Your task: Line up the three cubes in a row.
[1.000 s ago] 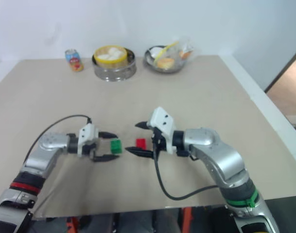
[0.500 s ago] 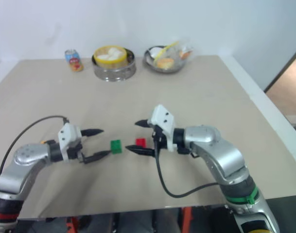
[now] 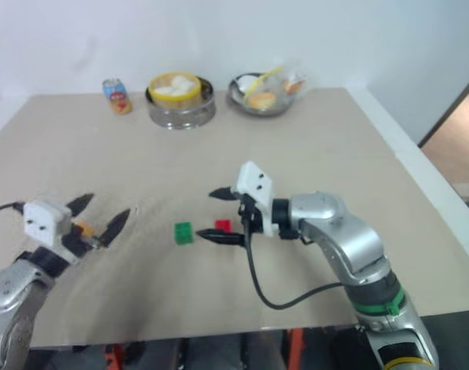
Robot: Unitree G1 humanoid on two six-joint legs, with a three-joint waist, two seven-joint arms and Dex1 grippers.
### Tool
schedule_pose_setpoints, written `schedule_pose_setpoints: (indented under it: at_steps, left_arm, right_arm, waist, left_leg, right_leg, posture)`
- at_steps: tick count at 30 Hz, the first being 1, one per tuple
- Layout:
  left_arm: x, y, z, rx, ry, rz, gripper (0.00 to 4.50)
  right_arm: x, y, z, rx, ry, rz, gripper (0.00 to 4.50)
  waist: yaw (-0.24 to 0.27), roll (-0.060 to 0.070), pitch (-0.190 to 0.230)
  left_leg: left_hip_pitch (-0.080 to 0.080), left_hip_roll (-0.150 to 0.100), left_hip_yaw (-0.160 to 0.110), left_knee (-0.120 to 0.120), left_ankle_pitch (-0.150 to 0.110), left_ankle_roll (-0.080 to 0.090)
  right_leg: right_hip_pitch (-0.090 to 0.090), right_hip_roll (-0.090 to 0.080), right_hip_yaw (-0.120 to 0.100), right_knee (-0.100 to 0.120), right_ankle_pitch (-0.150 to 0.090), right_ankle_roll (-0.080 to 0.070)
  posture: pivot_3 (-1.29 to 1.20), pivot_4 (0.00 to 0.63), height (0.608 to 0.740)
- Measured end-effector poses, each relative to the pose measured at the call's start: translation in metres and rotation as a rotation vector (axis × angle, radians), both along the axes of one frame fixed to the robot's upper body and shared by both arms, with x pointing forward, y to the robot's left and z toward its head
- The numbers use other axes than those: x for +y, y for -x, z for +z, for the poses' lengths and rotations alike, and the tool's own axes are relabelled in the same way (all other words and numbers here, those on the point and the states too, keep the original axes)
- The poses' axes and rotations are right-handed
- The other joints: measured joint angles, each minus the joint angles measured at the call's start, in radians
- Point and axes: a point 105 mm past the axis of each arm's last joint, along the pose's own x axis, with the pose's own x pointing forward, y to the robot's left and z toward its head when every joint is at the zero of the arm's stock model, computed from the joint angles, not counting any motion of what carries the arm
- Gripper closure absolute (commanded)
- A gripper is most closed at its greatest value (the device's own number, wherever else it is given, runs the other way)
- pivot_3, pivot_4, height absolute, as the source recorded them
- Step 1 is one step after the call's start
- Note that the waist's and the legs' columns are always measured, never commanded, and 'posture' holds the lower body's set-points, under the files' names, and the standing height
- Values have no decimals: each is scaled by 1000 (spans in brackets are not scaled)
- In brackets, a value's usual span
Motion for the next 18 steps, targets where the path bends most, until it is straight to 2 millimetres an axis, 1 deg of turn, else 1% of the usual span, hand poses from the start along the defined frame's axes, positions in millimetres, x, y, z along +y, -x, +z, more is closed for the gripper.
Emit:
schedule_pose_setpoints:
  at_steps: [3,4,8,12,15,18]
  left_arm:
    - [18,8,-1,-36,64,185,69]
    - [27,12,1,-56,83,266,69]
    - [49,24,-3,-65,107,452,69]
    - [53,31,-16,-28,146,513,69]
    - [50,31,-20,-14,157,511,69]
    - [48,28,-23,-5,168,500,69]
  right_arm:
    - [1,1,0,10,-6,7,0]
    - [3,3,2,5,-11,14,0]
    - [12,9,9,-41,2,64,0]
    - [21,12,18,-79,-11,101,0]
    - [23,12,22,-98,-8,116,0]
    - [24,10,22,-97,5,120,0]
  waist:
    - [2,-1,0]
    - [2,-1,0]
    - [2,-1,0]
    - [2,-1,0]
    - [2,-2,0]
    - [2,-2,0]
  left_leg:
    - [0,0,0,1,0,0]
    - [0,0,0,1,0,0]
    - [0,0,0,1,0,0]
    - [0,0,0,1,0,0]
    - [0,0,0,2,0,0]
    - [0,0,0,2,0,0]
  right_leg:
    - [0,0,0,0,0,0]
    - [0,0,0,0,1,0]
    - [0,1,0,0,1,0]
    - [0,0,0,0,0,0]
    - [0,0,0,0,0,0]
    - [0,0,0,0,1,0]
  posture:
    - [0,150,740]
    - [0,150,740]
    - [0,150,740]
    - [0,150,740]
    - [0,150,740]
    - [0,150,740]
